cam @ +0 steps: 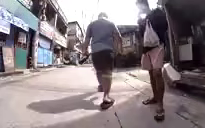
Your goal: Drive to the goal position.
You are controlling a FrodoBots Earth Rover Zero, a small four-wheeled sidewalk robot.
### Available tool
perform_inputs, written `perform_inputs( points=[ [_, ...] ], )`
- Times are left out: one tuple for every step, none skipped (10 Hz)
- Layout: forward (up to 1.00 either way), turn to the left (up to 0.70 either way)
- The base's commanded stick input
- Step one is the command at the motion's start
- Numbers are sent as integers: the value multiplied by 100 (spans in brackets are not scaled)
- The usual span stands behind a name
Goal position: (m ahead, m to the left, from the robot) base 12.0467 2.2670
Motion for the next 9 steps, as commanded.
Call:
perform_inputs(
  points=[
    [100,0],
    [100,10],
    [100,17],
    [100,0],
    [100,0],
    [100,0],
    [100,0],
    [100,5],
    [100,24]
  ],
)
